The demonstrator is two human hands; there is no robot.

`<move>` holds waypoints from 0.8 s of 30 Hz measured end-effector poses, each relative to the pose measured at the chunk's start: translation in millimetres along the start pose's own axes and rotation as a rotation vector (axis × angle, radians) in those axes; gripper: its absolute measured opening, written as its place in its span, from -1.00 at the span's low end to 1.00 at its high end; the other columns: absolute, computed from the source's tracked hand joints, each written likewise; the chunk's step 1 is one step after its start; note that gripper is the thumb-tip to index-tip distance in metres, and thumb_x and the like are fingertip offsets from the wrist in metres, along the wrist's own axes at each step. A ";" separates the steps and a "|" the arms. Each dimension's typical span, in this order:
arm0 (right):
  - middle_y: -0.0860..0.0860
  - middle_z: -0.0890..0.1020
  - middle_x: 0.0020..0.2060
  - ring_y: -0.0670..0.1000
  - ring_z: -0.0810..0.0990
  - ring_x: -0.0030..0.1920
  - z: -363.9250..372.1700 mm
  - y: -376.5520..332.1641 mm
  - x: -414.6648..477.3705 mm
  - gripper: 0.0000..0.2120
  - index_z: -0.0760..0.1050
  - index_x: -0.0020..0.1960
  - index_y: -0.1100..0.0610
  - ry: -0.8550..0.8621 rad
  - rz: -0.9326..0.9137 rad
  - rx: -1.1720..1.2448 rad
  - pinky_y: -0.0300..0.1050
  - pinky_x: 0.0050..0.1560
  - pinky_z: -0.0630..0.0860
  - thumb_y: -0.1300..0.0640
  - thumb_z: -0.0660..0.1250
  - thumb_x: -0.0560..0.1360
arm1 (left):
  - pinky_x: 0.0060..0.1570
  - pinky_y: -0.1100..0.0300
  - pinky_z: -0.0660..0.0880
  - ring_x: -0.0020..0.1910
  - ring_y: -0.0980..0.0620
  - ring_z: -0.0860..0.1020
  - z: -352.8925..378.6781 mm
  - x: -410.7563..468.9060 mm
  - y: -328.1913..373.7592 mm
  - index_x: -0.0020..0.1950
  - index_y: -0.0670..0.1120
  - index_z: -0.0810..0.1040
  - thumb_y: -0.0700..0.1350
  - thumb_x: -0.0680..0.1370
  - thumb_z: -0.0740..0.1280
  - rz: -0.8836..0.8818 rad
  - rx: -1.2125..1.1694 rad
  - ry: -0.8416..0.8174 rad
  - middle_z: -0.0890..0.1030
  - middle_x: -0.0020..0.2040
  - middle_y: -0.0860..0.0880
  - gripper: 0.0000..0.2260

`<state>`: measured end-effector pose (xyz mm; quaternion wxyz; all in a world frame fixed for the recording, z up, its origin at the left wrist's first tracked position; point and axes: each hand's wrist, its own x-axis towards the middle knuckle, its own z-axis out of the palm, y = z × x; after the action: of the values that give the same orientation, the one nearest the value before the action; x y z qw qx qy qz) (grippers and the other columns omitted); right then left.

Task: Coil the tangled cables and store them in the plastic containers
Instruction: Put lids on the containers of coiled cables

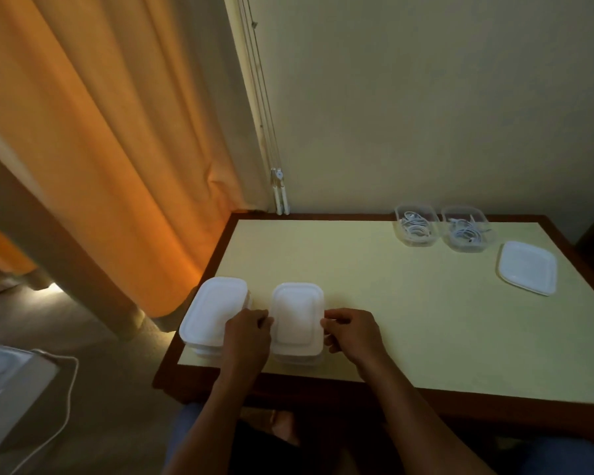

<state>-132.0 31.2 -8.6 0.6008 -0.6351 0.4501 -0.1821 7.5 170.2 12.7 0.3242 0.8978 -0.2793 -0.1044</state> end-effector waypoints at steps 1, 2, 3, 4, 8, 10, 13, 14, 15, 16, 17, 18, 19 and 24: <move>0.05 0.73 -0.29 0.02 0.69 -0.36 0.9 0.6 0.7 -0.81 0.69 0.11 0.16 0.005 0.002 -0.014 -0.13 -0.33 0.62 0.19 0.46 0.50 | 0.09 0.29 0.38 -0.07 0.20 0.51 -0.5 -0.2 -0.5 0.31 -0.14 0.63 -0.12 0.66 0.33 0.004 0.005 -0.008 0.71 0.15 -0.06 -0.75; 0.03 0.73 -0.25 0.00 0.70 -0.32 2.0 1.7 1.5 -0.79 0.69 0.13 0.12 0.012 0.000 -0.046 -0.10 -0.27 0.65 0.14 0.47 0.50 | 0.10 0.28 0.39 -0.06 0.19 0.52 -1.8 0.4 -1.1 0.32 -0.14 0.62 -0.11 0.66 0.33 0.005 0.004 -0.018 0.71 0.15 -0.06 -0.74; 0.01 0.74 -0.17 0.00 0.71 -0.23 3.1 2.8 2.1 -0.74 0.68 0.17 0.08 0.021 -0.005 -0.096 -0.05 -0.15 0.67 0.07 0.47 0.50 | 0.12 0.27 0.40 -0.03 0.18 0.54 -3.0 1.4 -2.3 0.33 -0.13 0.62 -0.09 0.66 0.34 0.011 0.010 -0.029 0.70 0.16 -0.07 -0.73; 0.00 0.74 -0.05 0.01 0.71 -0.09 4.2 5.0 3.6 -0.68 0.65 0.22 0.05 0.030 -0.006 -0.169 0.01 0.01 0.66 -0.01 0.46 0.50 | 0.16 0.23 0.43 0.02 0.15 0.56 -5.4 2.3 -2.9 0.34 -0.13 0.61 -0.08 0.65 0.35 0.028 0.025 -0.042 0.69 0.18 -0.06 -0.72; 0.01 0.66 0.23 0.08 0.63 0.22 8.6 5.6 4.2 -0.51 0.56 0.36 0.06 -0.009 0.051 -0.242 0.09 0.28 0.55 -0.15 0.38 0.51 | 0.20 0.15 0.42 0.18 0.05 0.50 -19.1 4.2 -12.5 0.33 -0.12 0.61 -0.10 0.62 0.39 0.185 0.144 -0.004 0.59 0.26 -0.04 -0.71; 0.02 0.71 0.12 0.09 0.68 0.10 11.9 6.8 4.4 -0.47 0.60 0.32 0.06 -0.028 0.070 -0.157 0.18 0.19 0.60 -0.18 0.36 0.45 | 0.27 0.07 0.44 0.28 -0.01 0.50 -28.3 6.7 -20.9 0.35 -0.12 0.60 -0.08 0.61 0.40 0.205 0.205 0.066 0.57 0.33 -0.06 -0.68; 0.00 0.74 -0.10 0.07 0.71 -0.08 21.1 5.5 2.4 -0.69 0.68 0.17 0.07 -0.040 0.058 -0.128 0.20 0.11 0.62 -0.07 0.39 0.52 | 0.48 -0.03 0.31 0.47 -0.08 0.43 -40.5 11.9 -37.2 0.46 -0.14 0.50 0.03 0.64 0.34 0.098 0.245 0.051 0.50 0.47 -0.10 -0.57; -0.02 0.73 -0.17 0.07 0.71 -0.11 24.2 4.9 1.7 -0.78 0.69 0.08 0.04 -0.039 0.056 -0.125 0.20 0.09 0.63 -0.04 0.39 0.55 | 0.51 -0.02 0.26 0.50 -0.07 0.40 -42.6 14.0 -41.5 0.50 -0.15 0.45 0.05 0.66 0.30 0.062 0.250 0.008 0.46 0.50 -0.11 -0.54; -0.03 0.73 -0.22 0.06 0.71 -0.12 27.3 4.8 1.2 -0.85 0.70 0.00 0.00 -0.039 0.052 -0.126 0.20 0.07 0.63 -0.03 0.40 0.55 | 0.54 -0.01 0.23 0.53 -0.07 0.36 -43.6 14.7 -44.3 0.54 -0.15 0.39 0.05 0.68 0.27 0.042 0.257 -0.037 0.42 0.53 -0.11 -0.52; -0.05 0.72 -0.24 0.06 0.71 -0.13 31.6 3.8 0.6 -0.88 0.68 -0.09 -0.05 -0.040 0.050 -0.128 0.19 0.06 0.63 -0.04 0.40 0.55 | 0.55 0.00 0.21 0.55 -0.07 0.33 -45.0 15.1 -47.1 0.57 -0.15 0.34 0.03 0.70 0.23 0.033 0.262 -0.077 0.38 0.56 -0.11 -0.52; -0.06 0.72 -0.26 0.05 0.71 -0.14 35.1 3.3 0.2 -0.86 0.66 -0.16 -0.09 -0.042 0.048 -0.132 0.19 0.05 0.64 -0.05 0.40 0.55 | 0.56 0.01 0.19 0.57 -0.06 0.29 -45.5 15.1 -48.1 0.58 -0.16 0.32 -0.01 0.71 0.20 0.028 0.253 -0.109 0.35 0.58 -0.11 -0.54; -0.07 0.72 -0.26 0.05 0.71 -0.13 39.3 2.9 0.2 -0.84 0.63 -0.21 -0.11 -0.047 0.043 -0.132 0.19 0.05 0.64 -0.06 0.39 0.55 | 0.55 0.02 0.18 0.59 -0.06 0.26 -46.3 14.5 -49.3 0.58 -0.16 0.31 -0.05 0.72 0.18 0.023 0.236 -0.123 0.32 0.60 -0.11 -0.56; -0.07 0.72 -0.25 0.06 0.71 -0.12 42.6 2.1 0.2 -0.83 0.63 -0.21 -0.11 -0.054 0.041 -0.132 0.19 0.05 0.64 -0.06 0.39 0.55 | 0.56 0.02 0.16 0.60 -0.05 0.25 -46.4 13.4 -50.1 0.58 -0.17 0.30 -0.10 0.72 0.18 0.025 0.227 -0.118 0.31 0.60 -0.11 -0.57; -0.03 0.72 -0.25 0.07 0.71 -0.14 49.5 -2.3 0.6 -0.78 0.63 -0.25 -0.05 -0.075 0.040 -0.128 0.20 0.05 0.63 -0.06 0.39 0.55 | 0.57 -0.03 0.12 0.62 -0.09 0.20 -46.0 13.5 -52.4 0.60 -0.18 0.27 -0.22 0.69 0.21 0.051 0.223 -0.112 0.27 0.62 -0.13 -0.55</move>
<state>-92.6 60.1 -17.1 0.5789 -0.6694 0.4507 -0.1171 58.3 219.8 14.4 0.2088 0.9136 -0.3296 -0.1145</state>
